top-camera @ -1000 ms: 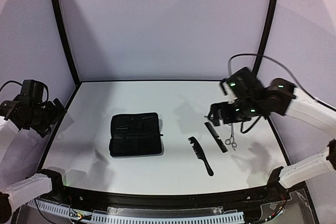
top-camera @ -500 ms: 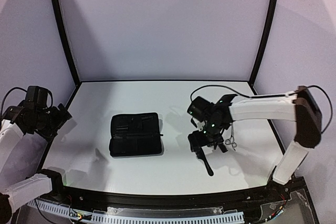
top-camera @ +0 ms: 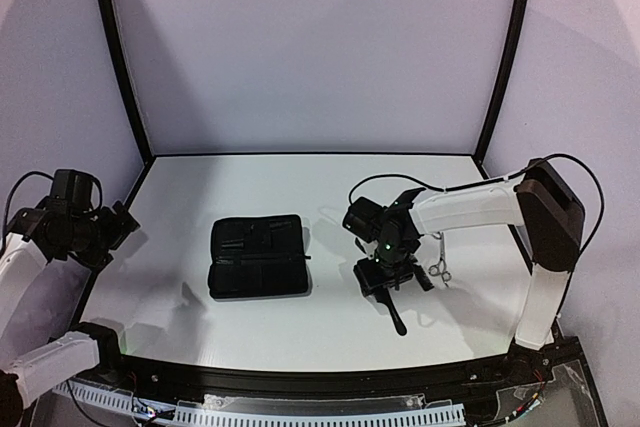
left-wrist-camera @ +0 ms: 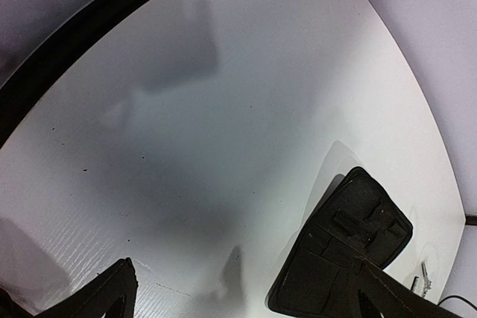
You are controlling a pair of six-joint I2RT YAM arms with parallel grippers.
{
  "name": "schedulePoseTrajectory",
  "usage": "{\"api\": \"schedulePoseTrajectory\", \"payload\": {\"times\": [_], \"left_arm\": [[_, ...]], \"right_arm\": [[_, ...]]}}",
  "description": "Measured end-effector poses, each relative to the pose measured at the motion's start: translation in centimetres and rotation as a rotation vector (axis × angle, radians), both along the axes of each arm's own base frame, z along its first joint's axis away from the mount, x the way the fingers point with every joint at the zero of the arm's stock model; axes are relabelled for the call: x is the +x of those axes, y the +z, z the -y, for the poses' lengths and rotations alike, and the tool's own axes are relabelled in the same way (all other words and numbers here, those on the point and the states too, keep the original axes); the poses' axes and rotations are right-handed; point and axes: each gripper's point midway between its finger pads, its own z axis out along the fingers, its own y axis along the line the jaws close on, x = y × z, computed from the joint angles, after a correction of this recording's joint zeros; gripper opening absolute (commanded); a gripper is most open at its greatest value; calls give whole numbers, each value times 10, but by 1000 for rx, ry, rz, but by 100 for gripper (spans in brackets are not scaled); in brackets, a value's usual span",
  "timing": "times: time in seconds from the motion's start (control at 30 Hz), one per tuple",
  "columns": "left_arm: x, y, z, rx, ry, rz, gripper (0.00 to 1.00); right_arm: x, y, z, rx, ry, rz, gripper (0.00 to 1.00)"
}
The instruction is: Sort the hair-cutting tools
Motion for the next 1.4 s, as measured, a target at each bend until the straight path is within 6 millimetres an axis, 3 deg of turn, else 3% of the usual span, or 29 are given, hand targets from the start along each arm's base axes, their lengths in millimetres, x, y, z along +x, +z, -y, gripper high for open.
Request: {"api": "schedulePoseTrajectory", "payload": {"times": [0.6,0.87,1.0,1.17,1.3,1.4], "left_arm": [[-18,4,-2,-3,13,43,100],[-26,11,-3,-3,17,76,100],[-28,12,0,-19,3,88,100],[-25,11,16,-84,-63,102,100],[-13,16,43,-199,-171,162,100],[-2,21,66,-297,-259,206,100]], "right_arm": [[2,-1,-2,-4,-21,13,32],[7,5,2,-33,-19,61,26],[15,27,3,-11,-26,128,26],[23,72,-2,84,-36,228,26],[29,106,-10,178,-40,295,27],[32,130,-29,287,19,343,27]]}}
